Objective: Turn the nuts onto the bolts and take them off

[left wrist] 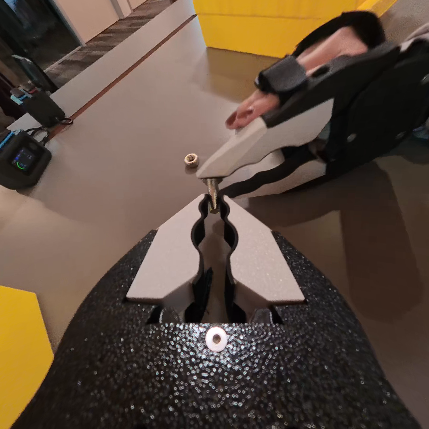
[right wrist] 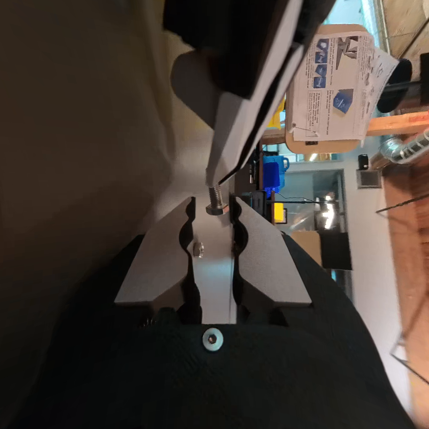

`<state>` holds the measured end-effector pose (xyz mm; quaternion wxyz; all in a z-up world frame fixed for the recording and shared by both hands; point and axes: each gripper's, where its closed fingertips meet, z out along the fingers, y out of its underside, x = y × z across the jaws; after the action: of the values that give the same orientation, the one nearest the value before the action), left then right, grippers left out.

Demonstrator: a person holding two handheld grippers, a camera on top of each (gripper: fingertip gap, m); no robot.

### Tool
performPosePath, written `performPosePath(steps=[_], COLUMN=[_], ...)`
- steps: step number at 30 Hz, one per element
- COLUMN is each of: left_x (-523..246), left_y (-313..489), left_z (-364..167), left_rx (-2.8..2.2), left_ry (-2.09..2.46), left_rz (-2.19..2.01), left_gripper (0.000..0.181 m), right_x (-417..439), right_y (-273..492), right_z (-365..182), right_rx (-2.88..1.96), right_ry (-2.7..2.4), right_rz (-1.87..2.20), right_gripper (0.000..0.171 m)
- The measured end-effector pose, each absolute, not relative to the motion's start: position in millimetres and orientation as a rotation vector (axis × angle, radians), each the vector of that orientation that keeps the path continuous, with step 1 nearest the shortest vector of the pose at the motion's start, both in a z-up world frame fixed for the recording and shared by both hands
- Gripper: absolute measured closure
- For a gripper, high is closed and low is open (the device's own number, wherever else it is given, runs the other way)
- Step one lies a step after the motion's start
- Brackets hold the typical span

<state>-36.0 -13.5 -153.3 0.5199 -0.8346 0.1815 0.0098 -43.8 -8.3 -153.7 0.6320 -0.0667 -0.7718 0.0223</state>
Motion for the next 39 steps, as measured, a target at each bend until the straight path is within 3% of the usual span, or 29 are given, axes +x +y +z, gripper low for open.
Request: performPosePath(steps=[2, 10, 14, 20, 25, 30, 35, 37, 39], left_x=[-34.9, -54.9, -60.0, -59.9, -41.2, -30.1, -17.5, -12.7, -5.8], left_y=[-13.9, -15.9, -15.3, -14.4, -6.8, 8.7, 14.4, 14.9, 12.6], left_z=[-150.8, -120.3, -124.1, -128.2, -132.7, -127.9, -109.9, -117.4, -110.1], left_rx=[-1.984, -1.831, -1.841, -1.862, -1.890, -1.882, -1.738, -1.772, -1.725], left_ry=[0.446, 0.271, 0.211, 0.205, 0.250, 0.047, -0.118, -0.125, -0.092], left_rz=[0.029, 0.018, -0.047, -0.058, -0.133, -0.381, -0.791, -0.864, -0.943], left_gripper=[0.174, 0.169, 0.173, 0.179, 0.177, 0.147, 0.134, 0.144, 0.174], right_x=[-46.9, -40.3, -32.5, -20.3, -17.9, -26.0, -19.0, -16.6, -15.2], right_y=[-6.2, 13.5, 29.4, 35.7, 34.3, 22.8, 8.6, 5.8, 5.4], right_z=[-152.8, -161.2, -177.7, -182.9, -178.2, -148.3, -115.6, -110.2, -112.8], right_rx=[-0.133, -0.927, -1.149, -1.300, -1.136, -0.964, -0.822, -0.790, -0.779], right_ry=[-1.735, -1.870, -1.961, -2.001, -2.010, -1.878, -1.767, -1.749, -1.769], right_rz=[-0.017, 0.651, 0.699, 0.830, 0.762, 0.857, 1.067, 1.103, 1.096], right_gripper=[0.153, 0.153, 0.154, 0.153, 0.153, 0.154, 0.154, 0.154, 0.154])
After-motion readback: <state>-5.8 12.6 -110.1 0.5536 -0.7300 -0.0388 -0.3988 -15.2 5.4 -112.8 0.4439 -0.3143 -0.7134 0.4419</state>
